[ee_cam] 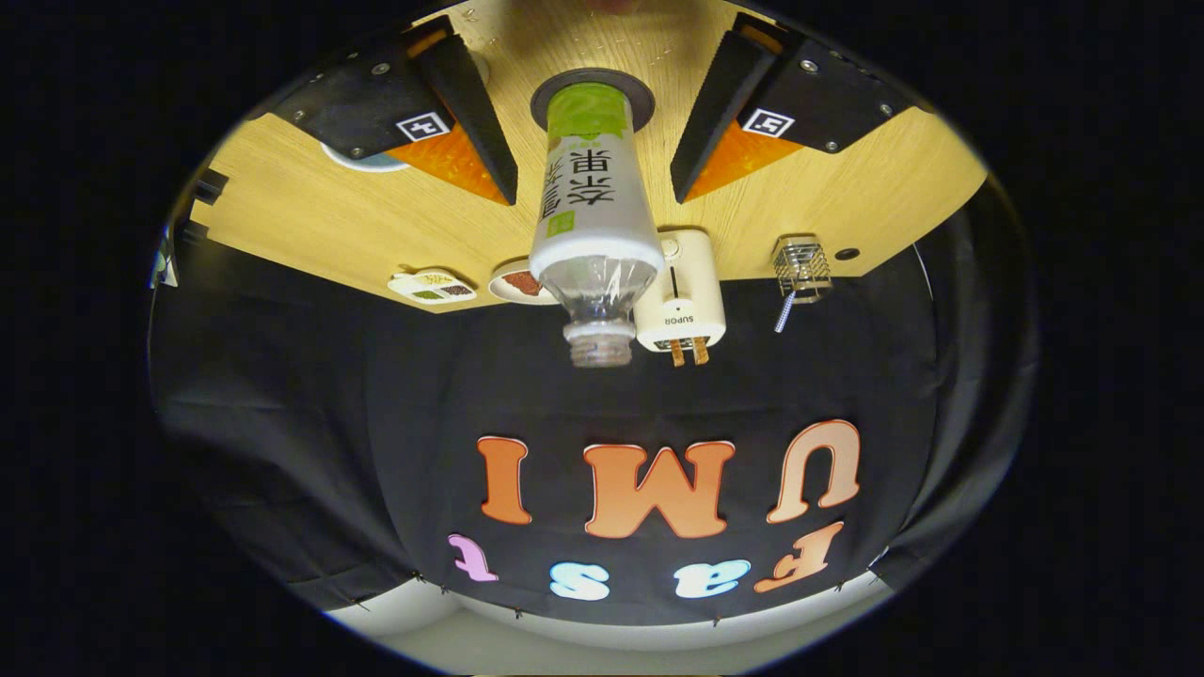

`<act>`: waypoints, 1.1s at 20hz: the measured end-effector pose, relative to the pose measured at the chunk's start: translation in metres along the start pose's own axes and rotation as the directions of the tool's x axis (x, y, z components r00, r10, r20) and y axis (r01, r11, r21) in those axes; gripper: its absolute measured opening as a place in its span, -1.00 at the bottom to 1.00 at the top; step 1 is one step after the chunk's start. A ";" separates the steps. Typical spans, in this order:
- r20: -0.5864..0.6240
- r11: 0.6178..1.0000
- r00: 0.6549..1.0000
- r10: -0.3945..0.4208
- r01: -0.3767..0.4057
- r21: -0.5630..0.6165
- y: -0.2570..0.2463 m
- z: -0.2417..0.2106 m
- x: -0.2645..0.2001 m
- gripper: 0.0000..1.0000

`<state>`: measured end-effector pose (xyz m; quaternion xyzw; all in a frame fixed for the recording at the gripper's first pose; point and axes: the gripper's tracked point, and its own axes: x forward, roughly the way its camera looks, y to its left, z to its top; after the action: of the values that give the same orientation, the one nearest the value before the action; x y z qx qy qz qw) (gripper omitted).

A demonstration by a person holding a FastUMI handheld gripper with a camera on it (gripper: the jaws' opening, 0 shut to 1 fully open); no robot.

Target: Take the bottle from table, then pour the juice into the cup, finally place the bottle on the coaster

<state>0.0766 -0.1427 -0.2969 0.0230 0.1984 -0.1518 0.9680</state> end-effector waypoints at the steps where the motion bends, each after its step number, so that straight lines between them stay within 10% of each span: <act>1: 0.023 1.000 1.000 -0.006 0.006 0.000 -0.001 0.009 -0.009 0.94; 22: 0.376 0.970 0.894 0.245 -0.230 -0.085 0.090 0.232 -0.197 0.93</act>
<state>0.0195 -0.0248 -0.0078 -0.0016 0.0036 -0.0304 0.9995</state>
